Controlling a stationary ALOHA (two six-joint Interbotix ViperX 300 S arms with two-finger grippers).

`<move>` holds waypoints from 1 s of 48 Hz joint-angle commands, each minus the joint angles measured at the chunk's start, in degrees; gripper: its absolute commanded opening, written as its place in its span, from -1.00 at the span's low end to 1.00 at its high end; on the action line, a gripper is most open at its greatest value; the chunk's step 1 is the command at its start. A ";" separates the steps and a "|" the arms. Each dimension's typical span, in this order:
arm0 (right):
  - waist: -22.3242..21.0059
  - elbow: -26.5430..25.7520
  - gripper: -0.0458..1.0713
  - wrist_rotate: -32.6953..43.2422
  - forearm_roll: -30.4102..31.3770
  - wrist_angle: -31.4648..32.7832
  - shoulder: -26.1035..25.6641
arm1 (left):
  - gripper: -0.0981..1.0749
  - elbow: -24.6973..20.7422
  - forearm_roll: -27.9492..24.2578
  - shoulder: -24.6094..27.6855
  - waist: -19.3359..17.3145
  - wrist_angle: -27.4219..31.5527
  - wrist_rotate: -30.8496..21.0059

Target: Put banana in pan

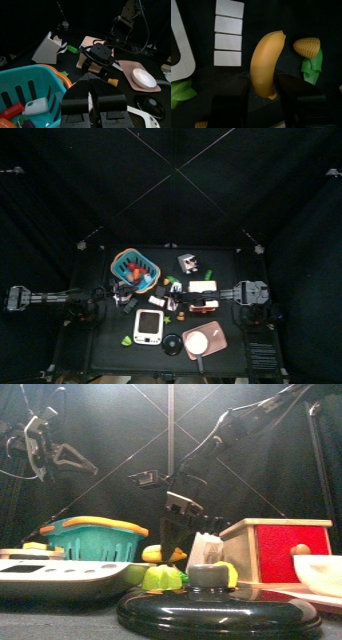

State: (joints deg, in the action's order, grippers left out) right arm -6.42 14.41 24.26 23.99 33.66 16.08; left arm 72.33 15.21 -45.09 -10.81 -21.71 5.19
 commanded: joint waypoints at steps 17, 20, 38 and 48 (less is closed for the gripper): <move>5.54 0.18 0.14 10.37 -2.29 1.49 -12.48 | -0.31 -0.79 -0.26 0.18 0.53 -0.53 0.26; 7.73 0.79 0.14 12.74 -2.37 2.90 -13.71 | -0.30 -0.70 -0.26 0.09 0.97 -0.53 0.26; 22.76 5.80 0.14 26.81 -2.20 14.50 -18.63 | -0.30 -0.70 -1.23 0.18 2.72 -0.53 0.35; 30.59 8.17 0.14 34.45 -1.58 16.00 -20.83 | -0.31 -0.44 -1.49 0.18 2.72 -0.44 0.35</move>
State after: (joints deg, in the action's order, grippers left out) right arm 21.09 22.59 56.51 21.97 49.39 -1.93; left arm 72.60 13.97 -45.00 -8.17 -21.71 5.36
